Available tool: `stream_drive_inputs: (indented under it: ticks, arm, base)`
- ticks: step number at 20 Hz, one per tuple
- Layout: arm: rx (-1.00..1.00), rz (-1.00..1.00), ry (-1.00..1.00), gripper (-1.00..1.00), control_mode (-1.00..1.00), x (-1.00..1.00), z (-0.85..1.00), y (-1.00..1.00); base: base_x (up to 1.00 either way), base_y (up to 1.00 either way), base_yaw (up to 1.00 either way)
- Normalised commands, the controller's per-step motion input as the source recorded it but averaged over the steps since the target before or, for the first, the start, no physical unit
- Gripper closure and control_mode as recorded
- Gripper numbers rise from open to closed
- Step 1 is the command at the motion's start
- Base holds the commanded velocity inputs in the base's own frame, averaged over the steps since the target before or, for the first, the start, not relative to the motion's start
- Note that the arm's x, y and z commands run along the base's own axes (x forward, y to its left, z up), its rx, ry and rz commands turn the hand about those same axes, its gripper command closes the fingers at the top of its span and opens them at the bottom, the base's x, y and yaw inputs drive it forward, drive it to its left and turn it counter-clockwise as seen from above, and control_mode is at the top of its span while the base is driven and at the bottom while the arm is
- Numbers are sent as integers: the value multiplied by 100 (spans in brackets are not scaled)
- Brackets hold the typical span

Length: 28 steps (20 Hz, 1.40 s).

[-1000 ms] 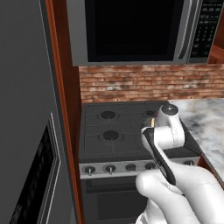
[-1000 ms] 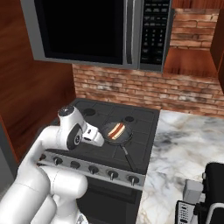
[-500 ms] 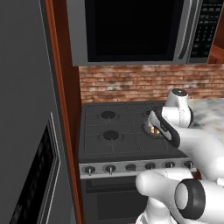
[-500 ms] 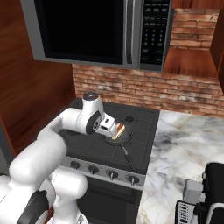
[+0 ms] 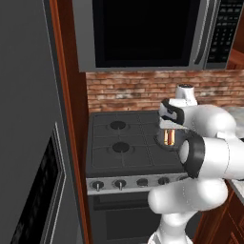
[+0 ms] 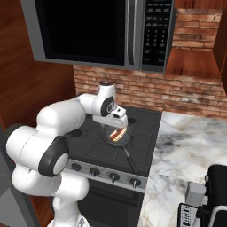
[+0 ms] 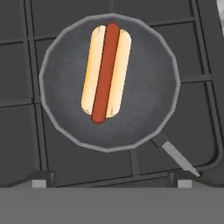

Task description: Place the cold items (orange and bell pepper) from the fridge in one tupperware on the dining counter. Place the warm items (hot dog and kebab skewer) in the stove area in another tupperware.

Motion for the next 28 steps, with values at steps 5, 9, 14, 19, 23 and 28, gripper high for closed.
stream_drive_inputs:
  ticks: [5, 9, 14, 19, 23, 28]
  arm:
    - [0, 0, 15, -100, -100, 50, -34, -13]
    - [0, -1, 10, -100, -100, 34, -49, -2]
    - [0, -2, 3, -100, -100, 23, -44, 0]
    - [0, -1, 0, -100, -100, 2, -44, 0]
    - [0, -2, 0, -100, -100, 0, -37, 0]
    - [0, -1, -1, -100, -100, 6, -27, 0]
  base:
    - [0, 0, 0]
    - [0, 0, 0]
    - [0, 0, 0]
    - [0, 0, 0]
    - [0, 0, 0]
    - [0, 0, 0]
